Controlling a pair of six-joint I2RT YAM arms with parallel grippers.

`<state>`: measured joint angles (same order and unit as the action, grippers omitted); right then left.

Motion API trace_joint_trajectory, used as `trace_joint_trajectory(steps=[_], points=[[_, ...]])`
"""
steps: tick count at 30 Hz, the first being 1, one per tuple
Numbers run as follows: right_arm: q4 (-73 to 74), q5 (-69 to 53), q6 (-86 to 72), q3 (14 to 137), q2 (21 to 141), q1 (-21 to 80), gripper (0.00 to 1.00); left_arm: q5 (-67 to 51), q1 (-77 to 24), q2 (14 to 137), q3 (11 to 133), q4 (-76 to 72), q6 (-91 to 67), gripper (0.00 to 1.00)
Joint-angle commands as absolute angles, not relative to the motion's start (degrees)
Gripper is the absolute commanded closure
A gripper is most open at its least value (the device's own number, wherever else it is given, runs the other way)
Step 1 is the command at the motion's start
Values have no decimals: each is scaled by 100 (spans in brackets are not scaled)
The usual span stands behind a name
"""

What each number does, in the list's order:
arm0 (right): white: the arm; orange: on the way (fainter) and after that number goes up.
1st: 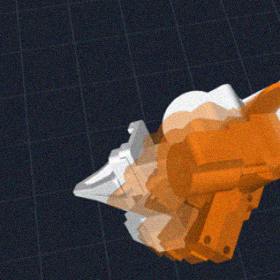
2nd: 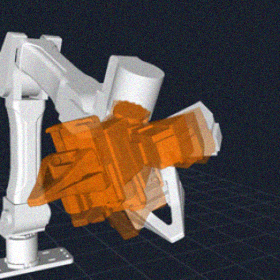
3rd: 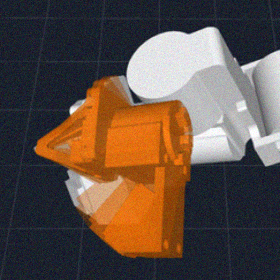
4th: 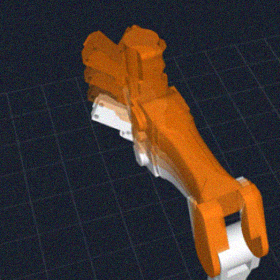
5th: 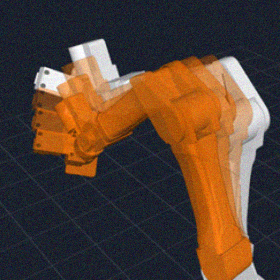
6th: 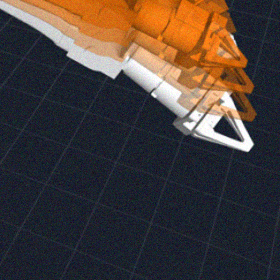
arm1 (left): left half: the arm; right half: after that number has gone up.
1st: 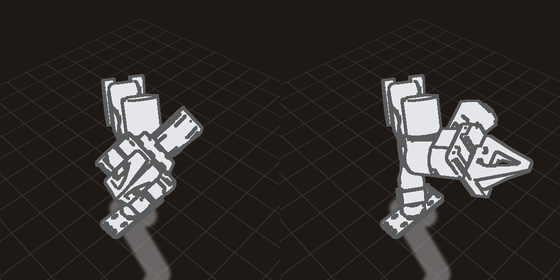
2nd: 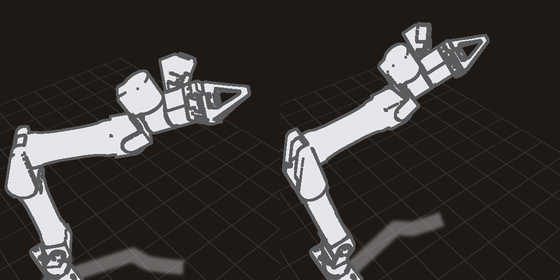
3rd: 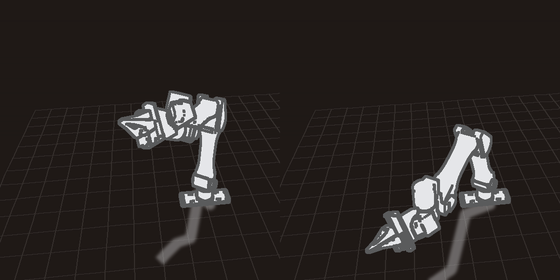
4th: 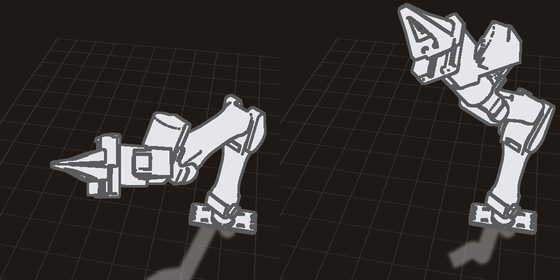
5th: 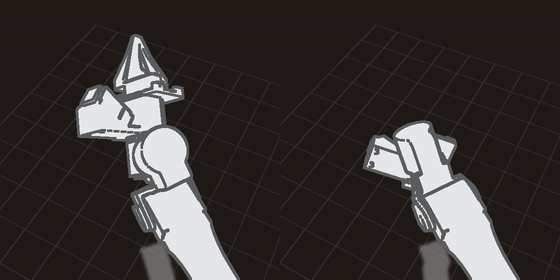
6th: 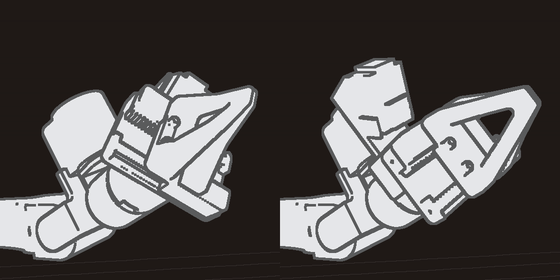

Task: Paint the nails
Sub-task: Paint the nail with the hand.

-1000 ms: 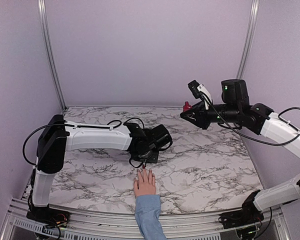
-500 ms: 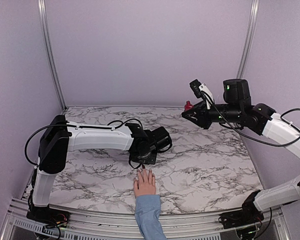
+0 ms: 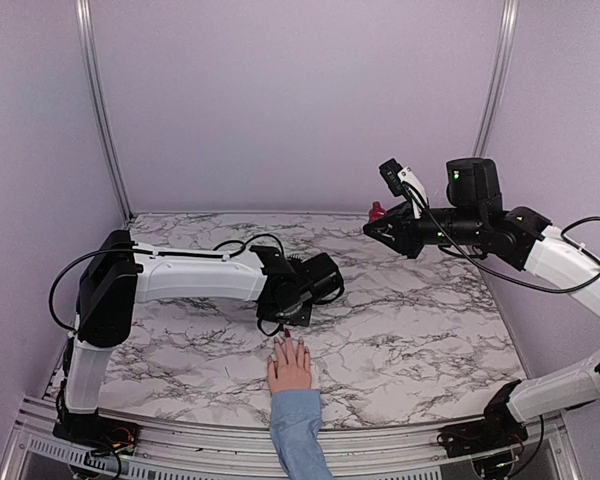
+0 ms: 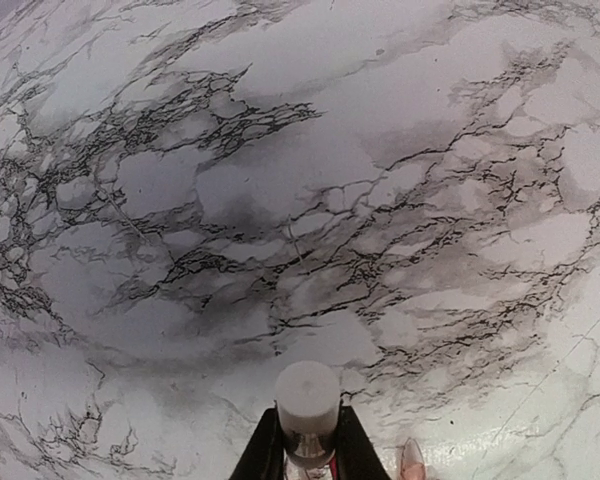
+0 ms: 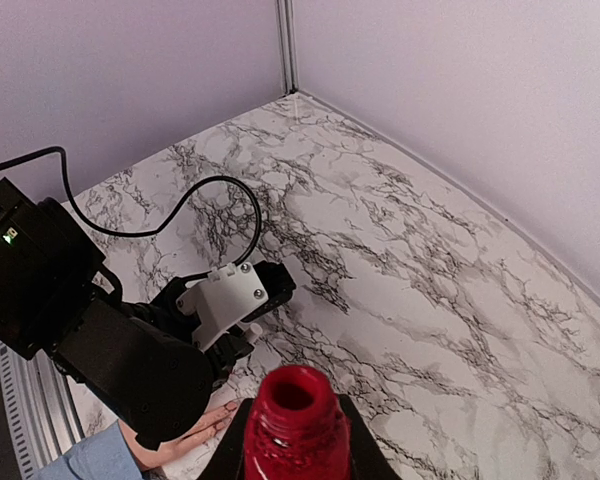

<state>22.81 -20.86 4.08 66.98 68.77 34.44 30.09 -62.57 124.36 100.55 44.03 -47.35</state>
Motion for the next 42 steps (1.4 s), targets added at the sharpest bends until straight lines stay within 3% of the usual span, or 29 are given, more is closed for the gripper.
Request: trace_joint_trajectory(steps=[1,42], points=[[2224,-2065,391,6803,6855,3388,100,3208,-6314,12054,10135,4366,-4649,100],[2285,-1963,500,6833,6932,3391,100,2377,-6032,12048,9419,3586,-4541,100]])
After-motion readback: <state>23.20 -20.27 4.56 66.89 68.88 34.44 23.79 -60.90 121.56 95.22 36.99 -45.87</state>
